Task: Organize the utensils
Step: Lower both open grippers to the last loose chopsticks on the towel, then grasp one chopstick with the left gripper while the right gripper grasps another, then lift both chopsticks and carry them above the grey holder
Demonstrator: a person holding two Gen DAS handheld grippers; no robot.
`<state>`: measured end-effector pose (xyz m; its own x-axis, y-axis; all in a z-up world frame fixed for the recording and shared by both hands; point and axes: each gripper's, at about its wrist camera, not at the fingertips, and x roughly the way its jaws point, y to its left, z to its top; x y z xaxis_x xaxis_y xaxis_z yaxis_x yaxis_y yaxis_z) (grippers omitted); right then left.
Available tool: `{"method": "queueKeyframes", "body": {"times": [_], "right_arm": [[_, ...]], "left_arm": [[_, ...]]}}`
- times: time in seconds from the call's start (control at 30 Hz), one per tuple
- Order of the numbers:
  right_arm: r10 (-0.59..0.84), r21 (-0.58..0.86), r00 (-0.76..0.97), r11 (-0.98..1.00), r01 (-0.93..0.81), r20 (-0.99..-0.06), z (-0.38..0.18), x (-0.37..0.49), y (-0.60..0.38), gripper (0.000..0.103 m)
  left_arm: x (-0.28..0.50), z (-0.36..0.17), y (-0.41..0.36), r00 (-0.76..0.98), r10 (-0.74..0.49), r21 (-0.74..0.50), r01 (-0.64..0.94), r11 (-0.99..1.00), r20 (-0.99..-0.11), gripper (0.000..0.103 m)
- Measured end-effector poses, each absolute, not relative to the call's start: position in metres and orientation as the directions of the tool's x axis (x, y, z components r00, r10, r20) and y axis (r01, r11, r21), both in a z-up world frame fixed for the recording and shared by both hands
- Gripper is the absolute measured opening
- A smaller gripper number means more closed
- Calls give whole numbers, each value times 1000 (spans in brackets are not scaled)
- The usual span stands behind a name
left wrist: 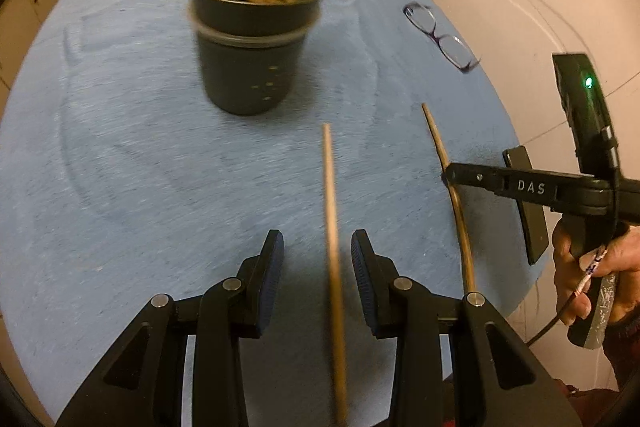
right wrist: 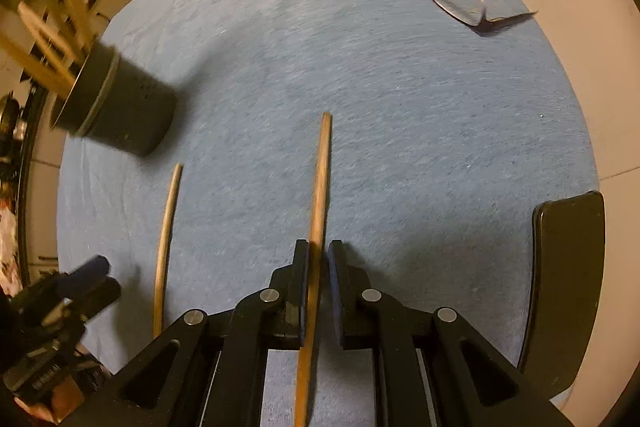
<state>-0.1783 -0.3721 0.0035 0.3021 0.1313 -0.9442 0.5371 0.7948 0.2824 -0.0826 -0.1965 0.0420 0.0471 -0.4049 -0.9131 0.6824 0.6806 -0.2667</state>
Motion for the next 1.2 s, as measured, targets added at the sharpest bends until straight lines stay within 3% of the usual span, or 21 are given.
{"method": "queueKeyframes", "body": {"times": [0.23, 0.43, 0.6, 0.73, 0.9, 1.2], "right_arm": [[157, 308, 304, 777, 549, -940, 2, -173, -389, 14], [123, 252, 267, 813, 525, -956, 13, -169, -387, 11], [120, 261, 290, 815, 517, -949, 19, -168, -385, 7], [142, 321, 356, 794, 515, -924, 37, -185, -382, 7], [118, 370, 485, 803, 468, -867, 82, -210, -376, 7], [-9, 330, 666, 863, 382, -746, 148, -245, -336, 7]], "left_arm": [[-79, 23, -232, 15, -324, -226, 686, 692, -946, 33], [-79, 17, -254, 54, -268, -152, 707, 690, -962, 6], [-79, 19, -252, 69, -292, -159, 708, 688, -954, 6], [-82, 40, -233, 82, -393, -231, 693, 683, -916, 6], [-83, 85, -205, 186, -499, -252, 686, 683, -846, 6], [-84, 141, -162, 326, -563, -236, 668, 706, -759, 6]]}}
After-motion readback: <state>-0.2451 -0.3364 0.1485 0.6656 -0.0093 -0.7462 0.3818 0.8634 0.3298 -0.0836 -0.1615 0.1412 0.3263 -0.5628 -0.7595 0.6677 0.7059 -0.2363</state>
